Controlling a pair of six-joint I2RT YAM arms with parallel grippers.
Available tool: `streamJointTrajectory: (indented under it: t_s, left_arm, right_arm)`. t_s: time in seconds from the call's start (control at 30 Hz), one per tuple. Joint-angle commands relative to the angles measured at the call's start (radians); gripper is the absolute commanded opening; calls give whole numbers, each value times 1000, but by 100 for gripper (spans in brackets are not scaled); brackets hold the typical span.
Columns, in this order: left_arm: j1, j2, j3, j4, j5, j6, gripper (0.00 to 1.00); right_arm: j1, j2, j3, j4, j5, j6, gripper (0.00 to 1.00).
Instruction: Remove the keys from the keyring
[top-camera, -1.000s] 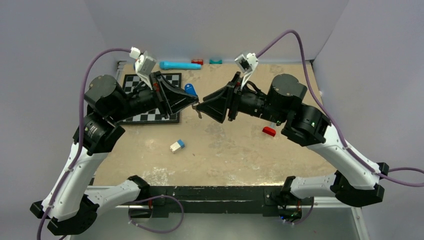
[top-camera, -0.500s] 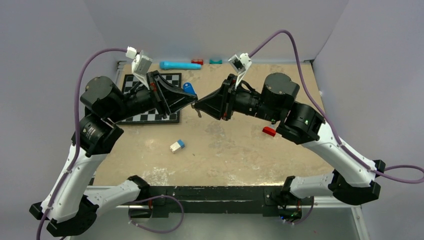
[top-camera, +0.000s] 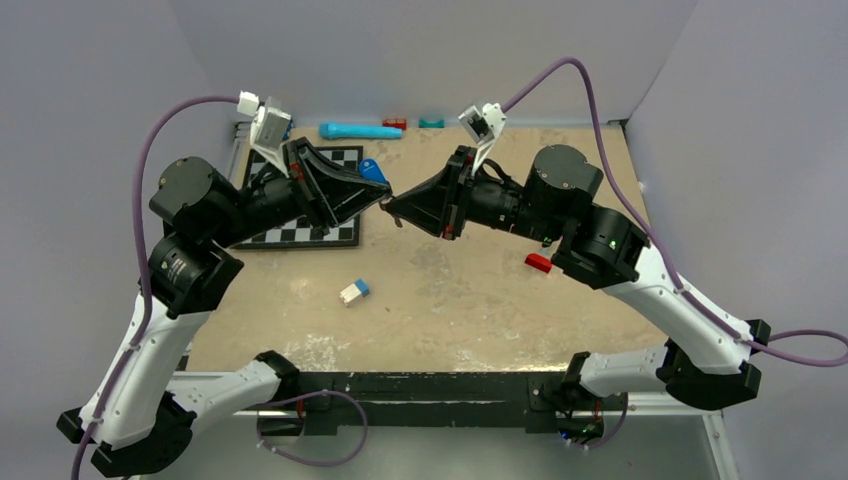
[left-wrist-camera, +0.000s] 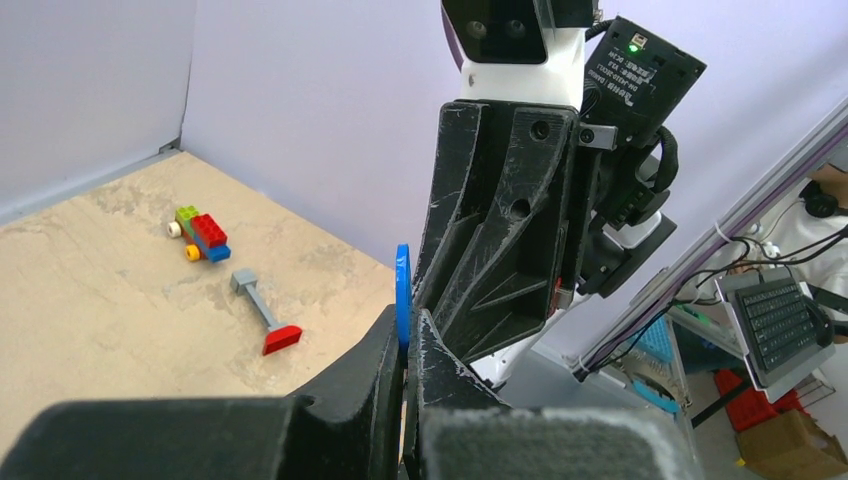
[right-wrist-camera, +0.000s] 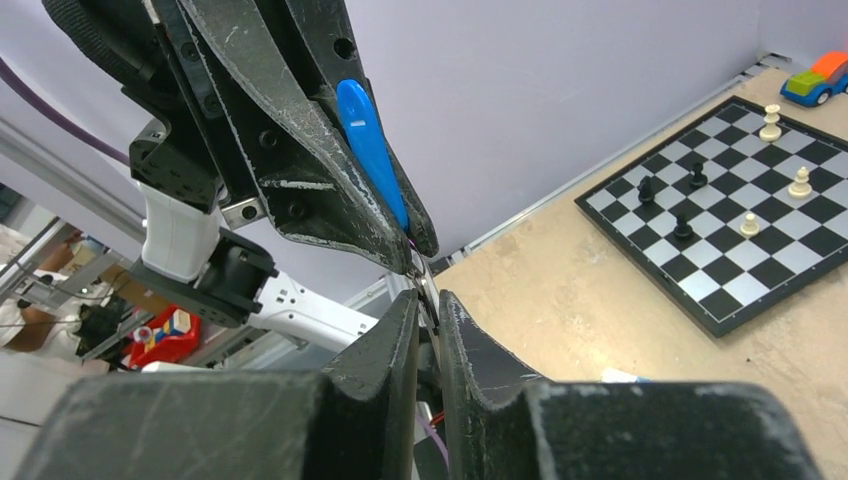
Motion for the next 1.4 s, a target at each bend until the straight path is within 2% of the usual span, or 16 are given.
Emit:
streamJointTrajectory:
  t_s: [0.0,0.07,0.1,1.13,1.17,1.2,1.23,1.27,1.3,1.37]
  left_arm:
    - [-1,-18,-3,80,-14,-33,0]
    - [-1,-21,-11,90,-17,-39,0]
    - [-1,-23,-13,97,-20,-44,0]
    - [0,-46,-58,198,-94,-102,0]
    - [0,-45,-57,198,-92,-101,0]
    - [0,-47,-58,196,-92,-101,0]
    - [0,-47,-59,196,-92,-101,0]
    - [0,-49,-59,195,-93,-99,0]
    - [0,-50,-60,194,-94,-98,0]
    - [-1,-54,-60,193,-94,-98,0]
  right_arm:
    - [2,12,40,47,-30,11,13]
    - [2,17,40,54,-32,15,7]
    - [2,18,39,58,-34,17,0]
    - [2,10,-2,147,-70,61,0]
    - [2,13,3,144,-73,61,1]
    - [2,14,7,139,-71,60,14]
    - [2,13,10,135,-67,59,35]
    - [3,12,14,131,-62,55,46]
    - [2,7,15,127,-55,51,53]
    - [1,-2,16,131,-48,47,56]
